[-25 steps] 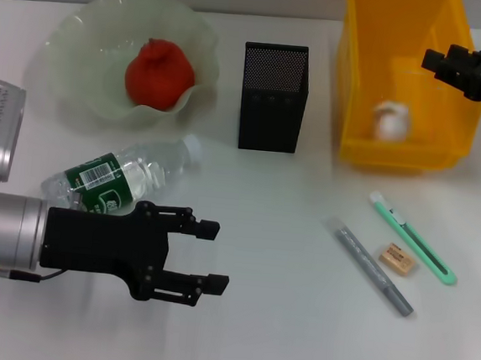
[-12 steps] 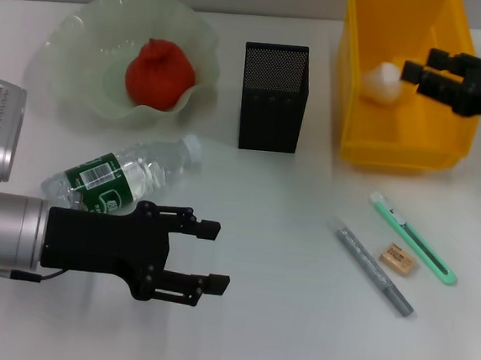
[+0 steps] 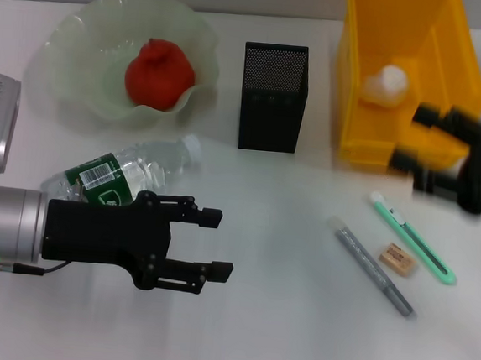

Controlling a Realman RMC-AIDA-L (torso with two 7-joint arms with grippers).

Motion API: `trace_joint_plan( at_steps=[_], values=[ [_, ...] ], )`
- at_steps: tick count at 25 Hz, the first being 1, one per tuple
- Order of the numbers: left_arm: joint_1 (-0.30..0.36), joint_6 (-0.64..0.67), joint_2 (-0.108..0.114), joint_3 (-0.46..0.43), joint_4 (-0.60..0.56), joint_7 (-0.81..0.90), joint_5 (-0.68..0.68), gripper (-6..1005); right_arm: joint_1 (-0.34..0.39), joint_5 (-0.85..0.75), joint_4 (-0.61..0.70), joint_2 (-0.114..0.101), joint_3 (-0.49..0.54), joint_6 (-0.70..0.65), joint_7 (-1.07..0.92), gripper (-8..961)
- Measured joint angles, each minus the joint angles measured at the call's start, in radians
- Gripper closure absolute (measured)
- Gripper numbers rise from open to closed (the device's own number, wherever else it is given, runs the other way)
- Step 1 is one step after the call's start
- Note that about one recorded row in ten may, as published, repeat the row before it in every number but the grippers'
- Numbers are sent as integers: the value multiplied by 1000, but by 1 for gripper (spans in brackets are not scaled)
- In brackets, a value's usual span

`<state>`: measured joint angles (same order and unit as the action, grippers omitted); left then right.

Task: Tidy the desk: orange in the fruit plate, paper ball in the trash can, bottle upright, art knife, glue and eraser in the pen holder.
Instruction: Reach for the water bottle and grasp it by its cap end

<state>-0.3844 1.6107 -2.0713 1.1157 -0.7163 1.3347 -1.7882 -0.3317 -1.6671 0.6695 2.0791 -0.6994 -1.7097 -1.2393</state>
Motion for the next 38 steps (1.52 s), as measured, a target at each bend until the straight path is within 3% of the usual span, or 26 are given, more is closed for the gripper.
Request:
trace_joint_plan(
  at_steps=[1, 6, 10, 22, 27, 30, 32, 35, 36, 38],
  values=[
    [0, 0, 0, 0, 0, 0, 2, 236, 25, -41, -40, -5, -7, -79, 119, 165],
    [-5, 0, 2, -1, -1, 0, 4, 237, 83, -119, -82, -6, 2, -165, 274, 116],
    [-15, -1, 1, -1, 0, 0, 6, 239, 115, -152, -100, -6, 5, -148, 276, 116],
    [-42, -11, 0, -1, -1, 9, 8, 243, 114, -214, -174, -1, 15, -77, 284, 116],
    [-49, -34, 0, -1, -54, 38, 9, 245, 101, -209, -201, 0, 16, -33, 289, 116],
    [-59, -84, 2, 11, -203, 221, -7, 246, 81, -208, -225, -2, 18, -32, 296, 115],
    [-63, -91, 2, 12, -233, 257, -12, 246, 72, -210, -227, -2, 18, -27, 298, 115],
    [-98, -115, 3, 29, -437, 491, -132, 247, 67, -211, -236, 0, 13, -21, 301, 115],
    [-128, -123, 3, 50, -507, 603, -239, 248, 65, -211, -241, 0, 13, -20, 304, 116],
    [-157, -124, 4, 73, -538, 676, -309, 248, 61, -210, -251, 0, 15, -20, 309, 119]
  ],
)
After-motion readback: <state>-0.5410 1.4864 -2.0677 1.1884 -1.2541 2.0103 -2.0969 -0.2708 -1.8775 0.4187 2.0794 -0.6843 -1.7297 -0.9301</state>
